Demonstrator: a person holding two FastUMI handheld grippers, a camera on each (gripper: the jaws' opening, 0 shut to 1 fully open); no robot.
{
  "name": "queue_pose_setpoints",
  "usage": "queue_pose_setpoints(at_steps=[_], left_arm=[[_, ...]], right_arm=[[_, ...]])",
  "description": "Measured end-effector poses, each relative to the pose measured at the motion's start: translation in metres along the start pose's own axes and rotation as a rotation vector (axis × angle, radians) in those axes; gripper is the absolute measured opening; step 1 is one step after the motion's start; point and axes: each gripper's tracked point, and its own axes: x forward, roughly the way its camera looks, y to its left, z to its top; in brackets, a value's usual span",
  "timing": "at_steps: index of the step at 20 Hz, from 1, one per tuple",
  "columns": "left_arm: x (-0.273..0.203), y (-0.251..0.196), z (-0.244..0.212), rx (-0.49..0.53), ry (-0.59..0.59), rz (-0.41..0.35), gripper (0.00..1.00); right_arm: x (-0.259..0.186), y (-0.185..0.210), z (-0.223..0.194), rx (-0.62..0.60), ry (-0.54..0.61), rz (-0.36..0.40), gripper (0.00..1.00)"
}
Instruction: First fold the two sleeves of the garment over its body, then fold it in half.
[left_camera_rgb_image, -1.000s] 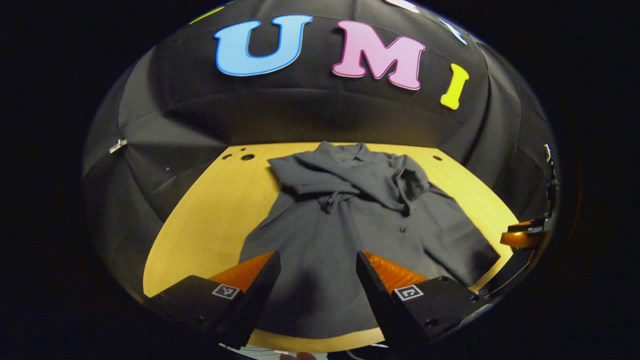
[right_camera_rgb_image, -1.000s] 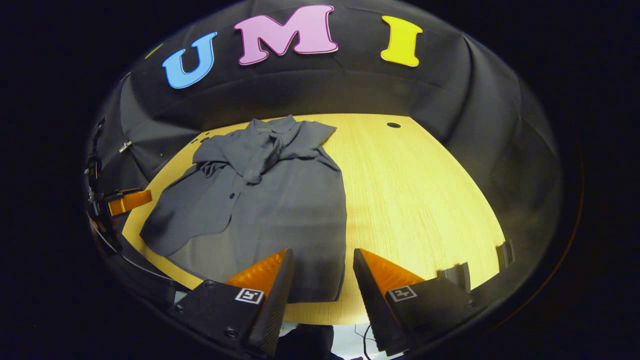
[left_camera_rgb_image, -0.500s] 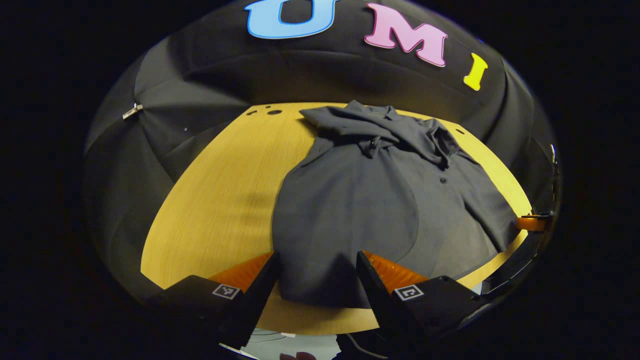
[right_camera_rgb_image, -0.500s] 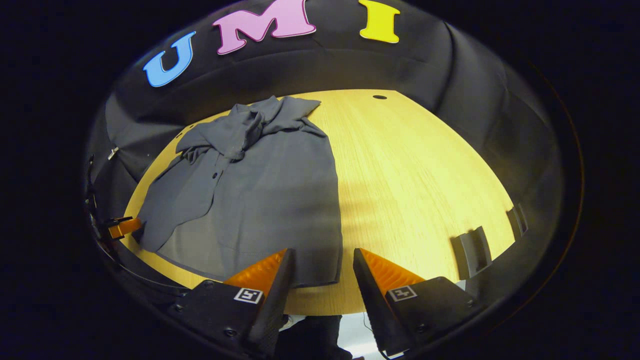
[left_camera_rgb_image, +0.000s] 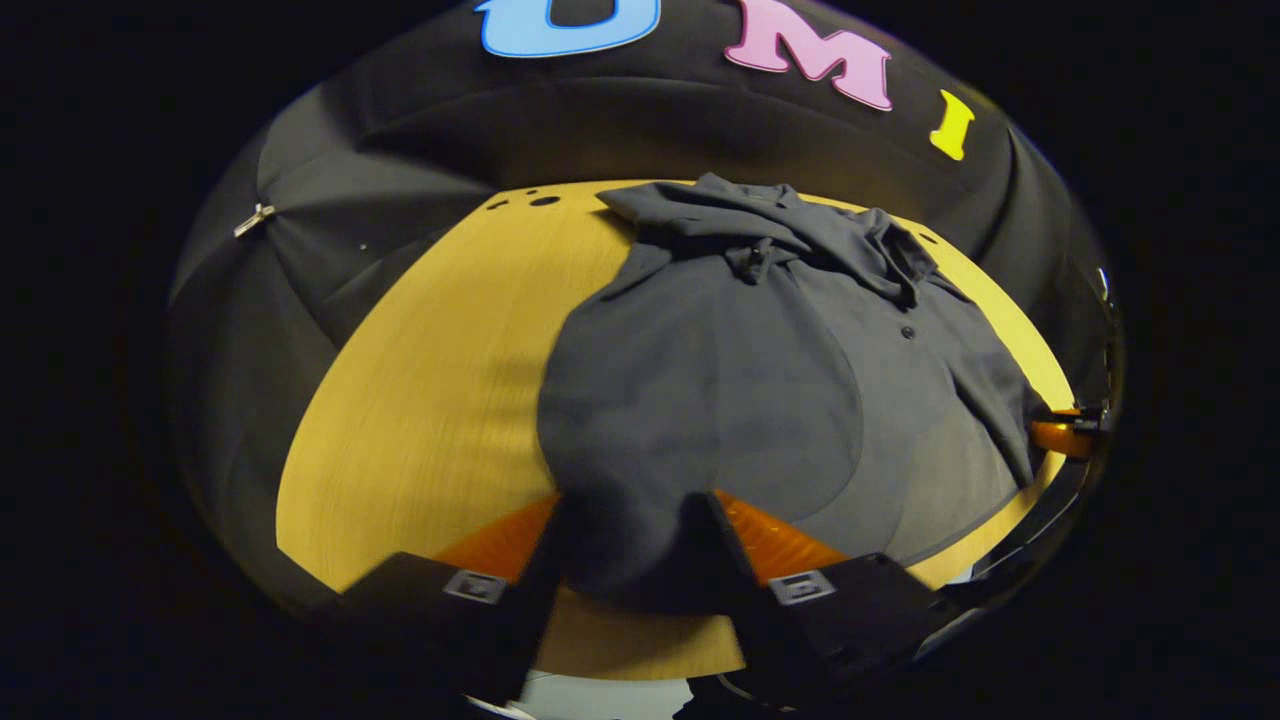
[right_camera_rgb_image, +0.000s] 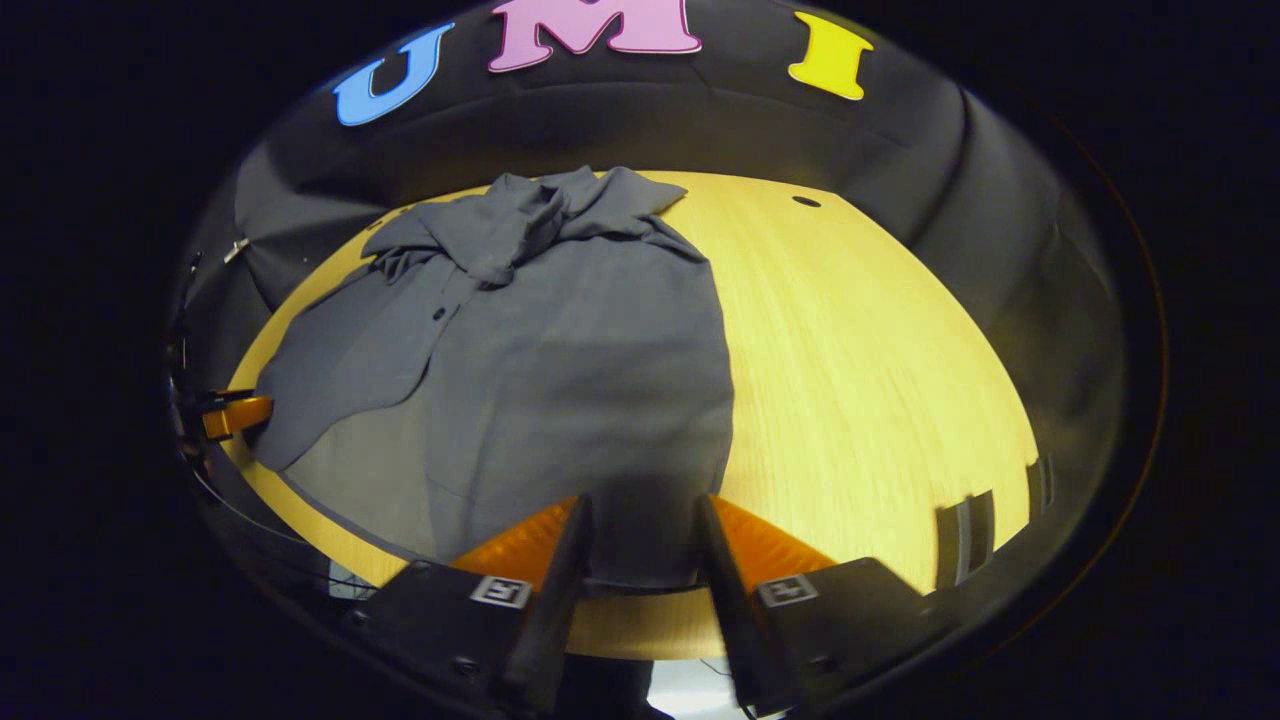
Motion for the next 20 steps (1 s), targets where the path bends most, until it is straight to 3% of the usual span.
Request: queue_pose_setpoints(at_steps=[1, 3, 4, 7, 14, 20], left_arm=[[0.0, -0.011, -0.001, 0.038, 0.008, -0.038, 0.54], [0.001, -0.01, 0.001, 0.075, 0.04, -0.028, 0.13], [0.0, -0.011, -0.001, 0.059, 0.066, -0.032, 0.07], [-0.015, -0.018, -0.007, -0.004, 0.101, -0.073, 0.06], [-0.055, -0.024, -0.046, -0.039, 0.184, -0.126, 0.06], [-0.089, -0.03, -0.005, -0.083, 0.117, -0.205, 0.05]], right_arm=[[0.004, 0.011, 0.003, -0.026, 0.005, 0.051, 0.56], [0.008, 0.014, 0.003, -0.09, 0.032, 0.049, 0.07], [0.003, 0.016, 0.001, -0.105, 0.044, 0.061, 0.06], [-0.011, 0.015, -0.01, -0.1, 0.064, 0.089, 0.06], [-0.026, 0.009, -0.006, -0.062, 0.122, 0.123, 0.06], [-0.052, 0.011, 0.052, 0.068, -0.012, 0.134, 0.05]])
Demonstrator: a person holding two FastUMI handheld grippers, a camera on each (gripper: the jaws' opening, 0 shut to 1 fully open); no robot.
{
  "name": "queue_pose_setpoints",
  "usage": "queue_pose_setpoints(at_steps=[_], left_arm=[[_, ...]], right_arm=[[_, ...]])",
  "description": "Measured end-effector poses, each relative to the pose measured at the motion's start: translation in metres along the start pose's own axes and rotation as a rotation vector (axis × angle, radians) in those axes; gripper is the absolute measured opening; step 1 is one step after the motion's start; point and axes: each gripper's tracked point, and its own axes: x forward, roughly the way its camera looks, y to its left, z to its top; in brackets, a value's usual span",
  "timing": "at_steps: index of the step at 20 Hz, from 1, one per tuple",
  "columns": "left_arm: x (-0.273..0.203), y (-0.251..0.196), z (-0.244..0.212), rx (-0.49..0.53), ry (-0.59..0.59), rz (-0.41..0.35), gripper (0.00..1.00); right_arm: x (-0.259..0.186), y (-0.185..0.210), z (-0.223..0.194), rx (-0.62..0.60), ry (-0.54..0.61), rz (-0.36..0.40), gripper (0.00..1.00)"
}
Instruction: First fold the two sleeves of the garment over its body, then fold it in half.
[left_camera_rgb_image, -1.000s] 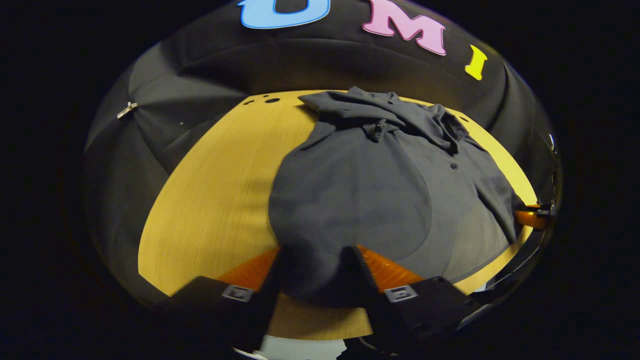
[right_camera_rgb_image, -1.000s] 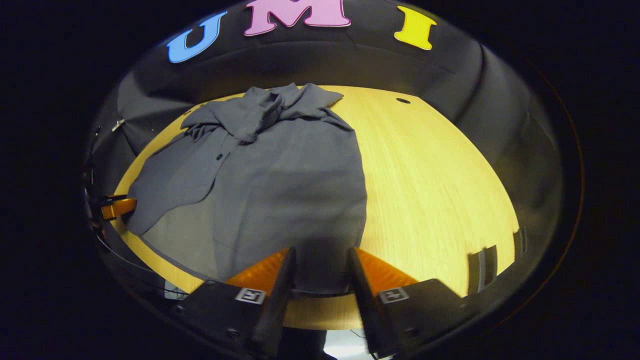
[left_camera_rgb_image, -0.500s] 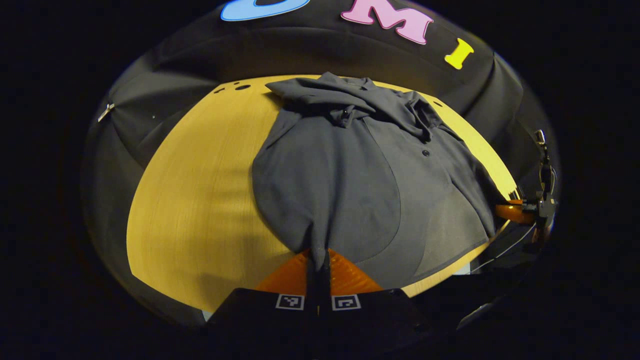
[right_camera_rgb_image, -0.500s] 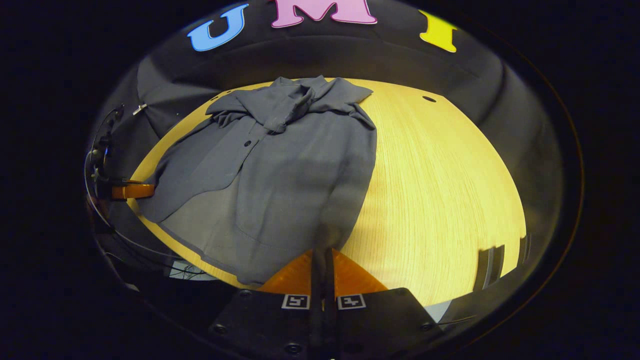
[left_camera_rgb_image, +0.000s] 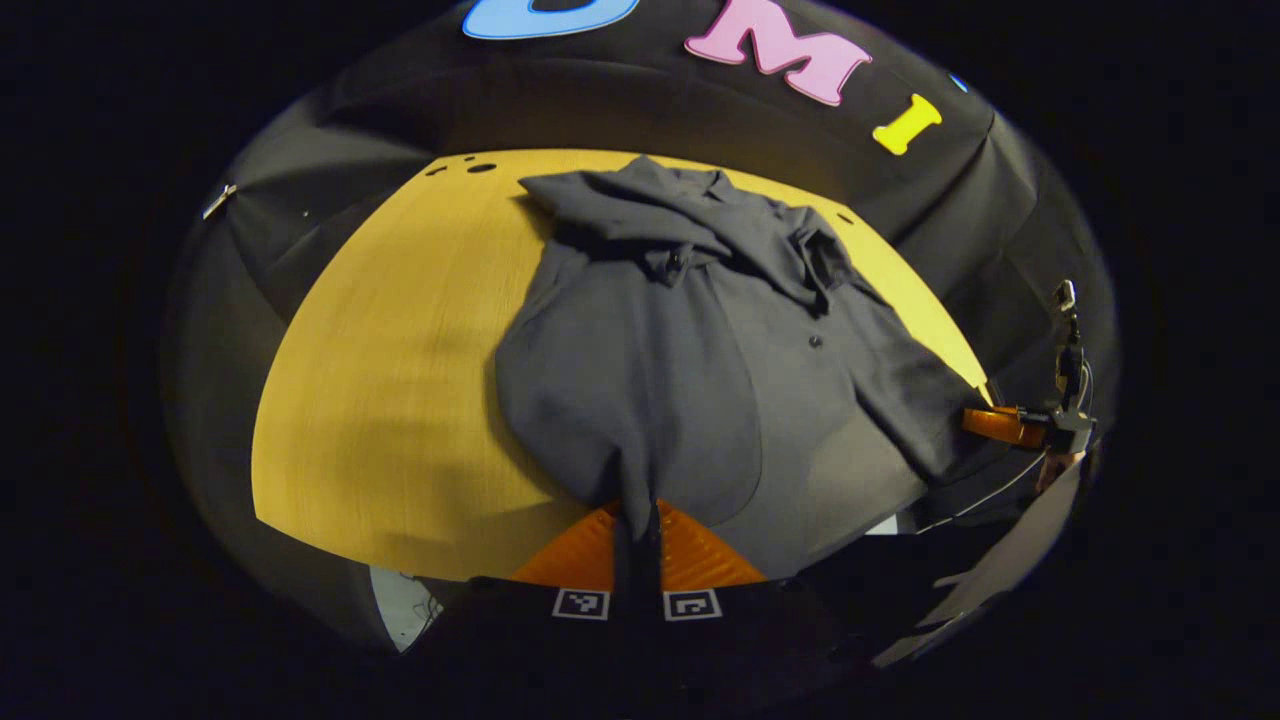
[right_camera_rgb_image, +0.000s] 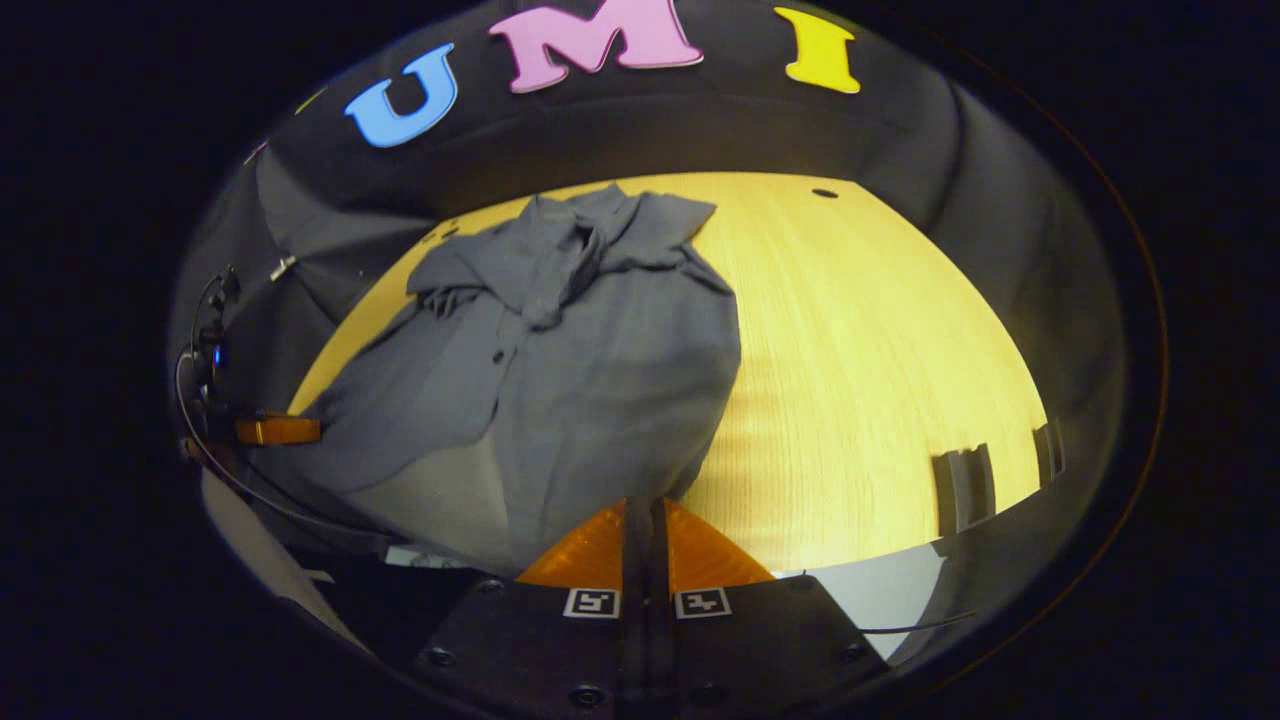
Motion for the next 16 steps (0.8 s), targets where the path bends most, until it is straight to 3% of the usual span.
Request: queue_pose_setpoints(at_steps=[3, 4, 5, 6, 7, 8, 16], left_arm=[[-0.008, -0.001, 0.047, -0.026, -0.094, 0.002, 0.06], [-0.01, -0.002, 0.064, -0.024, -0.126, 0.006, 0.06], [-0.012, -0.003, 0.08, -0.023, -0.157, 0.009, 0.06], [-0.015, -0.003, 0.096, -0.024, -0.185, 0.01, 0.06], [-0.018, -0.003, 0.111, -0.03, -0.215, 0.005, 0.02], [-0.021, -0.004, 0.129, -0.04, -0.247, 0.0, 0.06], [-0.011, 0.01, 0.23, -0.123, -0.446, 0.0, 0.06]], right_arm=[[-0.004, 0.011, 0.049, 0.013, -0.097, 0.039, 0.06], [-0.003, 0.015, 0.067, 0.016, -0.126, 0.051, 0.0], [-0.003, 0.018, 0.084, 0.023, -0.16, 0.06, 0.05], [-0.003, 0.02, 0.098, 0.031, -0.187, 0.068, 0.0], [-0.004, 0.021, 0.112, 0.041, -0.217, 0.072, 0.0], [-0.004, 0.023, 0.131, 0.046, -0.25, 0.075, 0.05], [0.023, 0.019, 0.244, 0.054, -0.444, 0.065, 0.05]])
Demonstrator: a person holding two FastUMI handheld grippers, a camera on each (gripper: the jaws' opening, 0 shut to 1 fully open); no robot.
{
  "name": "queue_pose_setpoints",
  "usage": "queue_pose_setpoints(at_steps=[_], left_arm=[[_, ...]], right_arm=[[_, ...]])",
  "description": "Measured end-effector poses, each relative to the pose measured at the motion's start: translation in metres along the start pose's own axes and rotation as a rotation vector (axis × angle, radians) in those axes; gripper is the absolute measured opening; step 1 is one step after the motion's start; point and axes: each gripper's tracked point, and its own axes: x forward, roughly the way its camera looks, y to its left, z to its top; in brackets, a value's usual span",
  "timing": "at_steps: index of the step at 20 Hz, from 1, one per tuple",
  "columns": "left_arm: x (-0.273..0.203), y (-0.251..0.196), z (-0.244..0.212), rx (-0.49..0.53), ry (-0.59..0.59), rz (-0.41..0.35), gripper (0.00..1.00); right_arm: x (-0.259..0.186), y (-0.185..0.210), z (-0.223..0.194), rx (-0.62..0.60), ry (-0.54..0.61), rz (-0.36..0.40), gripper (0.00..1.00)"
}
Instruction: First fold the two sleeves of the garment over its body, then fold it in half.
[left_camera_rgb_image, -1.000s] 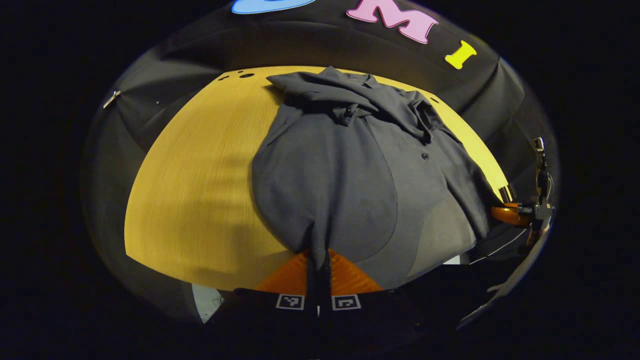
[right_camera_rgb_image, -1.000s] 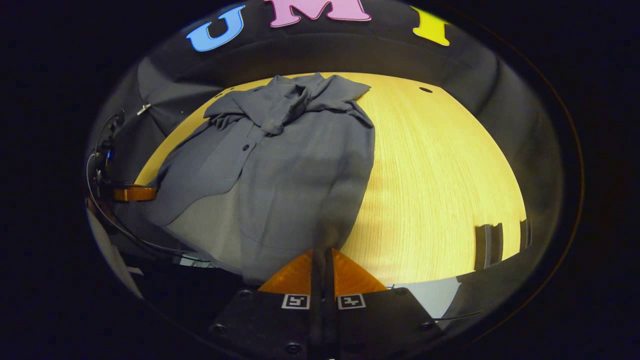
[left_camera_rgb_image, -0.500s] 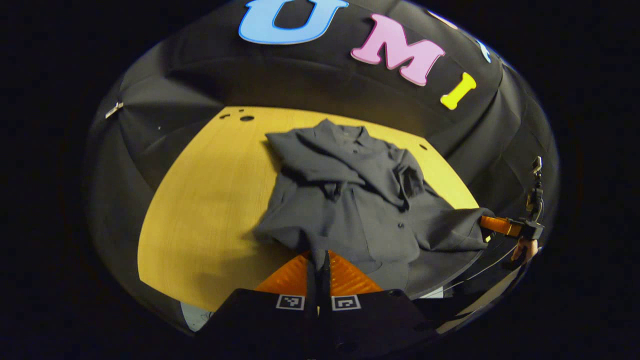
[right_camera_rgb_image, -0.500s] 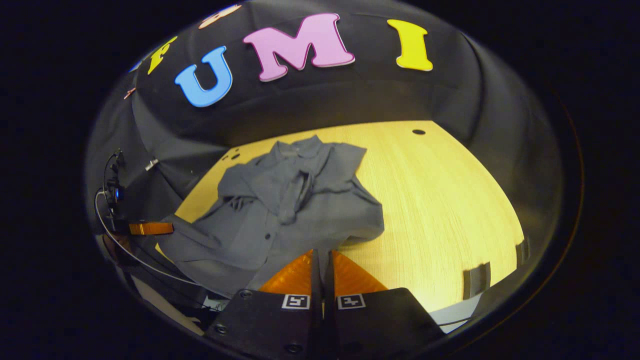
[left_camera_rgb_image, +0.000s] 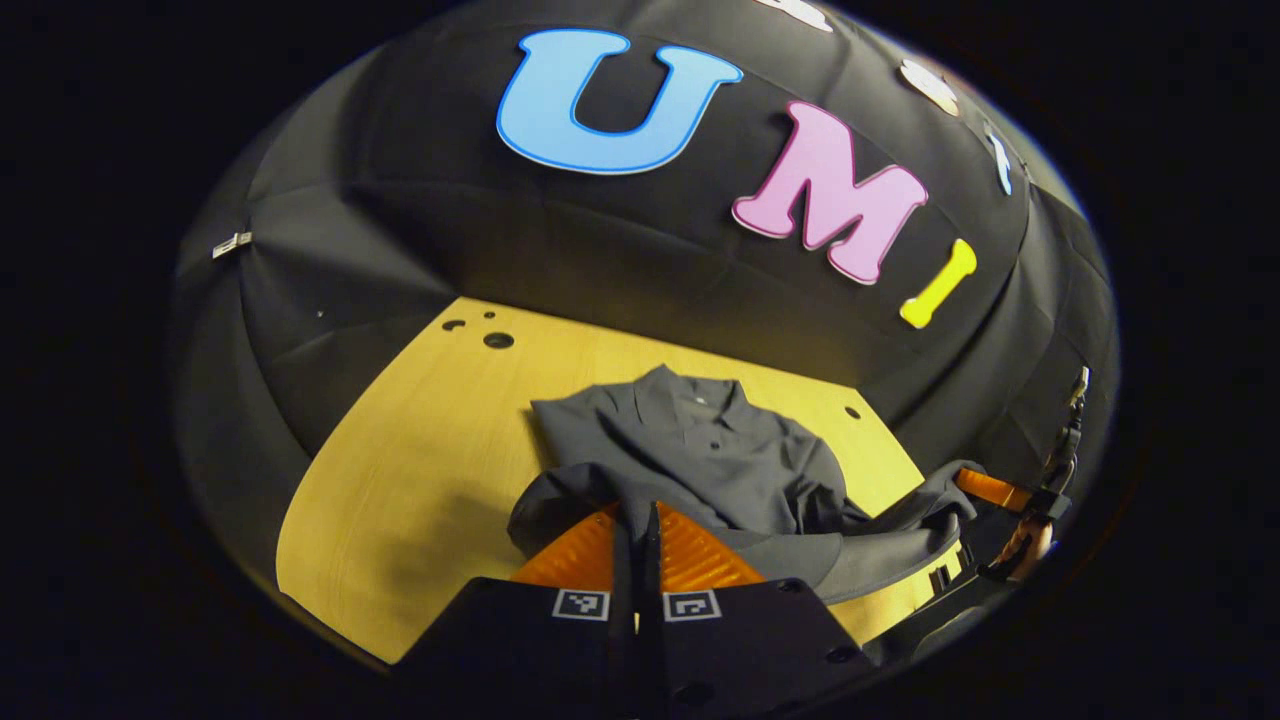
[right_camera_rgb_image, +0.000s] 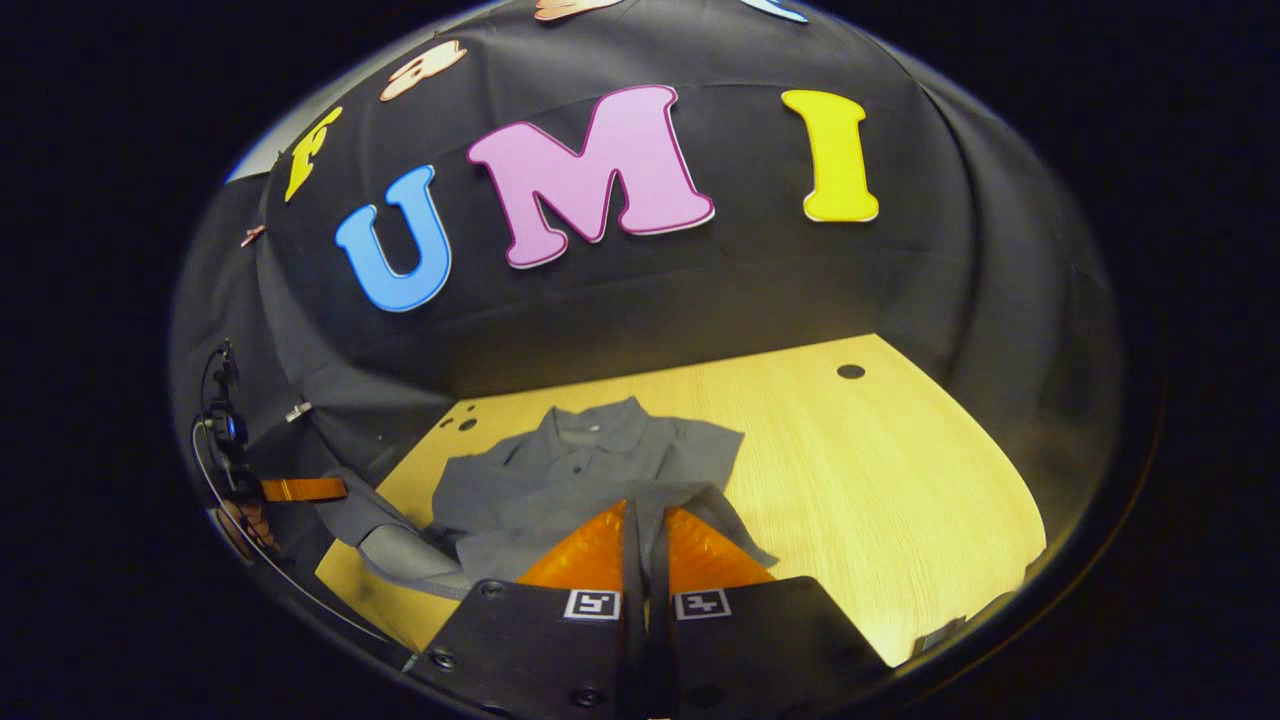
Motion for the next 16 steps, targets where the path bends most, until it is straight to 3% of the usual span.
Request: queue_pose_setpoints(at_steps=[7, 15, 16], left_arm=[[0.061, 0.015, 0.048, -0.004, -0.076, 0.022, 0.06], [0.142, 0.028, 0.068, 0.041, -0.074, 0.045, 0.05], [0.151, 0.031, 0.069, 0.044, -0.071, 0.048, 0.09]], right_arm=[[0.066, -0.008, 0.034, -0.005, -0.059, -0.023, 0.05], [0.145, -0.027, 0.035, 0.016, -0.046, -0.066, 0.05], [0.155, -0.032, 0.033, 0.022, -0.043, -0.075, 0.05]])
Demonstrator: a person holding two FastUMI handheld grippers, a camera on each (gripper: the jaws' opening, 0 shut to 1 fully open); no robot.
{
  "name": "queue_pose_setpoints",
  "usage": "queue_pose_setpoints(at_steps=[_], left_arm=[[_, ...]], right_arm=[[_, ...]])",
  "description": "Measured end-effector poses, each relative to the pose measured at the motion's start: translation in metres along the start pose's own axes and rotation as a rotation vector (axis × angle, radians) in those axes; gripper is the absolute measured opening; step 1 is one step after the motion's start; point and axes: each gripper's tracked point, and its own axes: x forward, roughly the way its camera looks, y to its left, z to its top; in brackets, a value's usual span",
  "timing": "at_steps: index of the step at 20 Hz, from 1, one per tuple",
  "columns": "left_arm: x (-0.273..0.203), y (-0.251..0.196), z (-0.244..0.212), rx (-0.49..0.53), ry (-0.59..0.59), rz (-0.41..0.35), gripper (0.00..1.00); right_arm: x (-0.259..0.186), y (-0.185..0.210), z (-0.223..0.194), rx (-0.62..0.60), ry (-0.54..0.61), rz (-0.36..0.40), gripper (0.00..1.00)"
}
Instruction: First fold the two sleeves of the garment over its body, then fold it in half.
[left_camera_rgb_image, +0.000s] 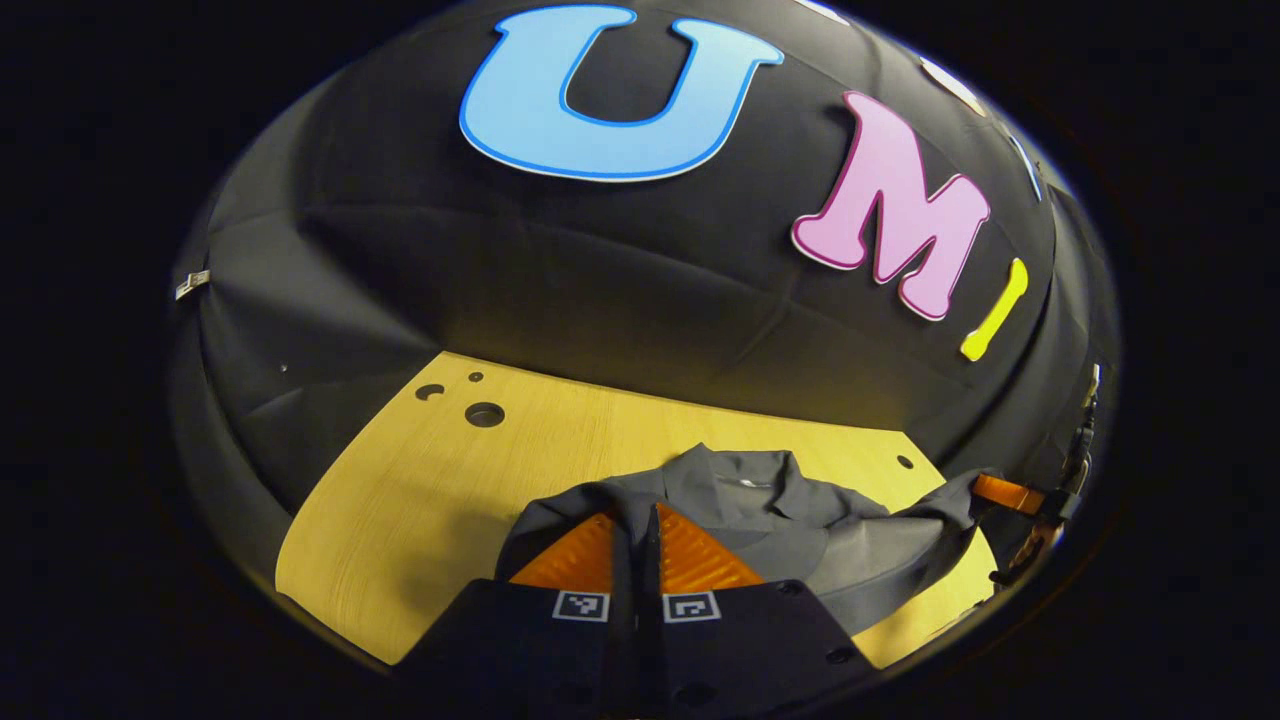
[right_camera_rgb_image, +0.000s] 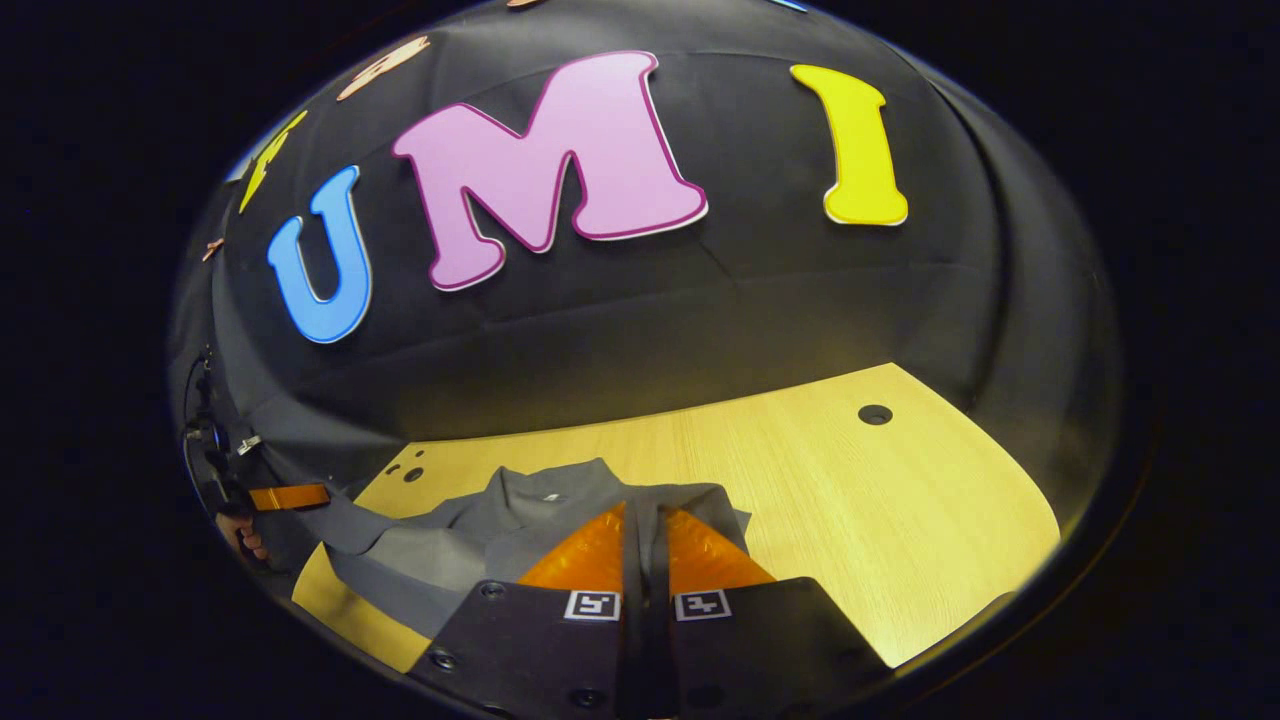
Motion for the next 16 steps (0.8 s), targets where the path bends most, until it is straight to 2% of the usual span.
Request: queue_pose_setpoints(at_steps=[1, 5, 8, 9, 10, 12, 16], left_arm=[[0.009, 0.003, -0.002, 0.001, 0.005, 0.005, 0.05], [0.04, 0.013, -0.014, -0.007, 0.033, 0.018, 0.05], [0.061, 0.023, -0.027, 0.006, 0.065, 0.047, 0.05], [0.068, 0.024, -0.03, 0.011, 0.073, 0.055, 0.02], [0.075, 0.027, -0.034, 0.02, 0.082, 0.065, 0.05], [0.09, 0.033, -0.044, 0.034, 0.108, 0.089, 0.05], [0.108, 0.042, -0.079, 0.067, 0.219, 0.128, 0.09]], right_arm=[[0.009, -0.004, -0.003, 0.005, 0.004, -0.009, 0.05], [0.044, -0.015, -0.02, 0.013, 0.036, -0.024, 0.05], [0.065, -0.017, -0.04, -0.026, 0.077, -0.022, 0.05], [0.07, -0.019, -0.046, -0.029, 0.092, -0.029, 0.05], [0.077, -0.022, -0.053, -0.029, 0.109, -0.038, 0.05], [0.085, -0.026, -0.065, -0.031, 0.136, -0.05, 0.05], [0.099, -0.037, -0.093, -0.032, 0.205, -0.082, 0.07]])
